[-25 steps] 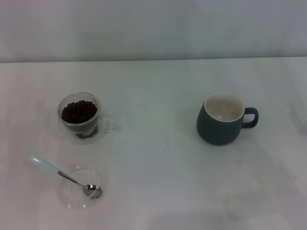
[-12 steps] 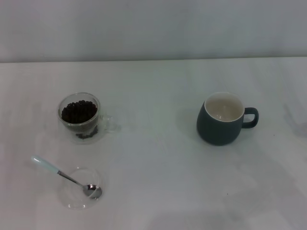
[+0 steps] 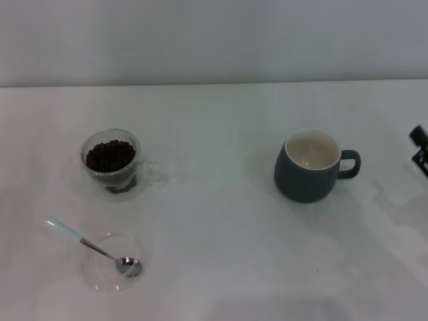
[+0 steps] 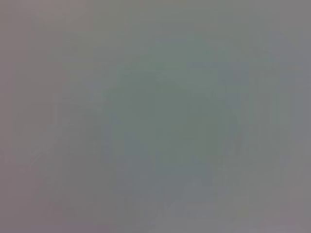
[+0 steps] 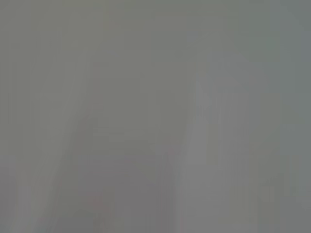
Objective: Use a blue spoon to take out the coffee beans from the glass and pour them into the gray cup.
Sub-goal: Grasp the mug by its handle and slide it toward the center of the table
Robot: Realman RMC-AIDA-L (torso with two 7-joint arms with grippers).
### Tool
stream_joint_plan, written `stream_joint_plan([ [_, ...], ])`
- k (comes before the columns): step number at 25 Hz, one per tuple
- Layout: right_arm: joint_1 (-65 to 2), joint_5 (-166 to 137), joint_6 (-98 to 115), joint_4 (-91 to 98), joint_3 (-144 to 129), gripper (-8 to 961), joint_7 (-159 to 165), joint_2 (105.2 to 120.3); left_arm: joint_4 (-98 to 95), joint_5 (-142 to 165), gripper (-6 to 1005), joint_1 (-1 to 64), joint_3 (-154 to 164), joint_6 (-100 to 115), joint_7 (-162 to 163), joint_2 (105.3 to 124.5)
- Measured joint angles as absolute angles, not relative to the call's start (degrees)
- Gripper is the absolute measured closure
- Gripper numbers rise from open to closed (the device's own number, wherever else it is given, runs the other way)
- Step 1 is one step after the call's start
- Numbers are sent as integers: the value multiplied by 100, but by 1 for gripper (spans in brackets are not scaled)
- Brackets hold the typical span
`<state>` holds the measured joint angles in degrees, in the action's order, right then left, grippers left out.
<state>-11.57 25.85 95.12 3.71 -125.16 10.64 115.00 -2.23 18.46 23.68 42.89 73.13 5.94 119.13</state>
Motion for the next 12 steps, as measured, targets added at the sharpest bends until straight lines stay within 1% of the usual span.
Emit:
stream_joint_plan([
  [6,-1115,2183,8936,384,-12580,173,1105,11514,-196,1907,185,2252,4288,7313,598,11914],
  [12,-1261,2009,7427,861,-12585,173,1013,11529,-193,2201,185,2055,4289,7324,606,11920],
])
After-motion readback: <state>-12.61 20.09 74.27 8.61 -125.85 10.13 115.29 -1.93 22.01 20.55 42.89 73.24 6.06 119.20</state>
